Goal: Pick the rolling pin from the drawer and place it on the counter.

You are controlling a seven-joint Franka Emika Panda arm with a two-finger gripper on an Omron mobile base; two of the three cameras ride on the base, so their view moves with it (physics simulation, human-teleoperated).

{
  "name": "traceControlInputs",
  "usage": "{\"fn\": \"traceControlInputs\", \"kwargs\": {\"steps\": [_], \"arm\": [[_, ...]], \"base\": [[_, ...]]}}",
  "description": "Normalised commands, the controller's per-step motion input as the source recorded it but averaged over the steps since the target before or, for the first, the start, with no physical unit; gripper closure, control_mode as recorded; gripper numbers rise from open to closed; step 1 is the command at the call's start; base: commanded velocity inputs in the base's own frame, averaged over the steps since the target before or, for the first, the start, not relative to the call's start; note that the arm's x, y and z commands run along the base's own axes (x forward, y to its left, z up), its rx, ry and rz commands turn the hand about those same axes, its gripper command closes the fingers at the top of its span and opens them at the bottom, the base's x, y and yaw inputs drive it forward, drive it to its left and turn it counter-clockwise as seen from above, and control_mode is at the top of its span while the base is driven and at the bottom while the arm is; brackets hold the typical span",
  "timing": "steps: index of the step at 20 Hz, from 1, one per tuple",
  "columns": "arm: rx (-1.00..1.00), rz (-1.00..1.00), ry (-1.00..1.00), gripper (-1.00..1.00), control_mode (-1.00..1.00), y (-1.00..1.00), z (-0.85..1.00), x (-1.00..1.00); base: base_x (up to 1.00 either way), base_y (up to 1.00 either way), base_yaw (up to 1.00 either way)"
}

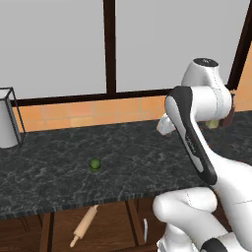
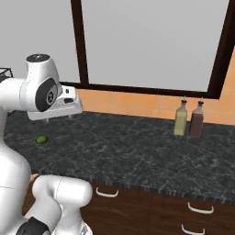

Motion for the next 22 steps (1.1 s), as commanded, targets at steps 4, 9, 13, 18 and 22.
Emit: {"fn": "traceControlInputs", "kwargs": {"steps": [4, 9, 13, 18, 22], "arm": [[-0.14, 0.38, 0.00, -1.00, -1.00, 0.45, 0.00, -1.00], [-0.23, 0.36, 0.00, -1.00, -1.00, 0.67, 0.00, -0.98], [-0.25, 0.32, 0.00, -1.00, -1.00, 0.85, 0.00, -0.83], [-0.17, 0.26, 0.00, -1.00, -1.00, 0.82, 0.00, -0.60], [-0.16, 0.23, 0.00, -1.00, -1.00, 0.75, -0.29, -0.55]], "base": [[0.00, 0.00, 0.00], [0.00, 0.00, 0.00], [0.00, 0.00, 0.00], [0.00, 0.00, 0.00], [0.00, 0.00, 0.00]]}}
